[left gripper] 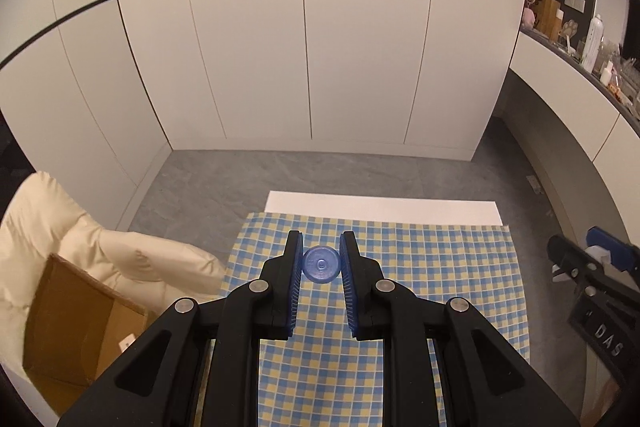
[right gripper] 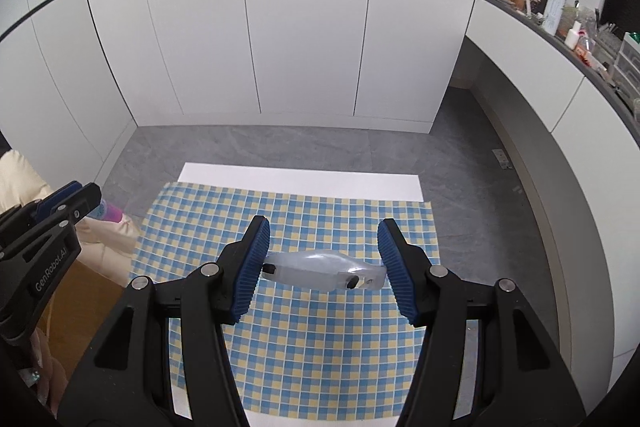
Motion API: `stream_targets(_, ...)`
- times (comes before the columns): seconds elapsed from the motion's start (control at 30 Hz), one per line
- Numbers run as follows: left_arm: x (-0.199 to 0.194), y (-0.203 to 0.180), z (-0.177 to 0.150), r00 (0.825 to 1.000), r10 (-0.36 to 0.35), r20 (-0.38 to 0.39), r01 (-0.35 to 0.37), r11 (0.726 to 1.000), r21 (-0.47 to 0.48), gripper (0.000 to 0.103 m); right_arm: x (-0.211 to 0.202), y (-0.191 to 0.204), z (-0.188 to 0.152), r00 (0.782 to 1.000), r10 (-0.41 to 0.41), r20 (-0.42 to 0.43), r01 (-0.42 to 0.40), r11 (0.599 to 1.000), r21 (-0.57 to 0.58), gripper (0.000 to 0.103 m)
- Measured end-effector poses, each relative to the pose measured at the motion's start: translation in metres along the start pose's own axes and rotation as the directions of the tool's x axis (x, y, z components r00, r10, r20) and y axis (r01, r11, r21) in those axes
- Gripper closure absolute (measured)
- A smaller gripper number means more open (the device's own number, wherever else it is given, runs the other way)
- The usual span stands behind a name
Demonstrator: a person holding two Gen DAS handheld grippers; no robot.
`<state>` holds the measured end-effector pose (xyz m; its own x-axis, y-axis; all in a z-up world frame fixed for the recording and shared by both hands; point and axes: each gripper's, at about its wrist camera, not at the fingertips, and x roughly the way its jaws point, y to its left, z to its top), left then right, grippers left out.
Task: Organize objects
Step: 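Carry the pink tube with the left tool while the right tool carries the bottle to the box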
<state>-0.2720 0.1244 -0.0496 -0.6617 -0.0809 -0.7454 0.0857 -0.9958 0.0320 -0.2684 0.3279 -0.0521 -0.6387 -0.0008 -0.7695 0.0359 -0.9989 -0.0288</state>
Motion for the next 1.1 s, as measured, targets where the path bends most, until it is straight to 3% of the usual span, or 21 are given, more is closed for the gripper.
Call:
stream_targets(0.27,-0.043,0.005,0.006,0.999,-0.029,0.033,0.029,0.999,-0.027,0.085,-0.048,-0.002,0.01,0.998,-0.022,0.052,0.022,1.0,-0.008,0.044)
stream_targets(0.53,-0.083,0.002,0.0,0.997,-0.013,0.081,0.013,1.0,0.01,0.085,-0.089,-0.004,0.014,0.994,-0.033,0.102,0.035,0.999,-0.019,0.044)
stream_targets(1.1,-0.106,0.001,-0.019,0.997,0.0,0.081,-0.004,0.999,0.047,0.085,-0.1,-0.007,-0.008,0.995,-0.045,0.085,0.045,0.999,0.003,0.044)
